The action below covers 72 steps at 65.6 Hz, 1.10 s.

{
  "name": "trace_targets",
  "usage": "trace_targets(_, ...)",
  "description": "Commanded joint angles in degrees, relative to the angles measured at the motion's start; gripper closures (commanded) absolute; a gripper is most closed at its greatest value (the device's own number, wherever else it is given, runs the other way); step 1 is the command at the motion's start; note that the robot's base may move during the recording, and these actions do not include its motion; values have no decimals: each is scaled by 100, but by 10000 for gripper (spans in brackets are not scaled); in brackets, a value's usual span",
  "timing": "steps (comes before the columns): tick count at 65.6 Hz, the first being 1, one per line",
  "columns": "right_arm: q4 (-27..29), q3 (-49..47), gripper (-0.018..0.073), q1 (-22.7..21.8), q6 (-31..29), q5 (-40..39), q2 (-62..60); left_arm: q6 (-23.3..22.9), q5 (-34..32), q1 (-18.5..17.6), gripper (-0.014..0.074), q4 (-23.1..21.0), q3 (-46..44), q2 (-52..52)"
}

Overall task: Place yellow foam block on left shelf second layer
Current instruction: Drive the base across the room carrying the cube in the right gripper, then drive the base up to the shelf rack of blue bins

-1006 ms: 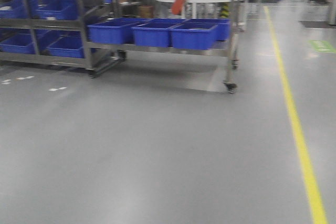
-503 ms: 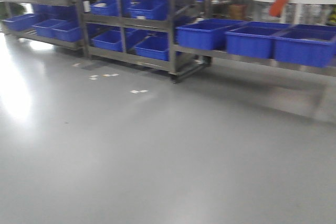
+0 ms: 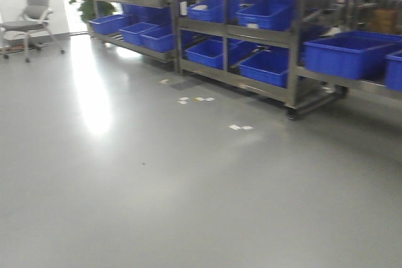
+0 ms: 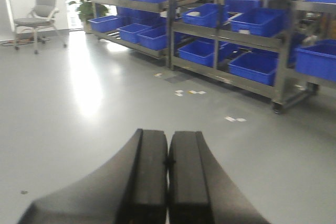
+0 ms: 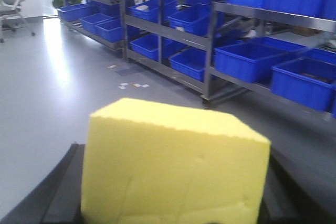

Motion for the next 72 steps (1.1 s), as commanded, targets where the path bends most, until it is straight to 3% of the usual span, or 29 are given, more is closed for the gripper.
trace_targets(1, -36, -162, 238, -17, -37, -519, -19, -22, -513, -33, 460, -13, 148, -10)
trace_targets(72, -47, -162, 238, -17, -37, -518, -19, -22, -513, -33, 460, -13, 148, -10)
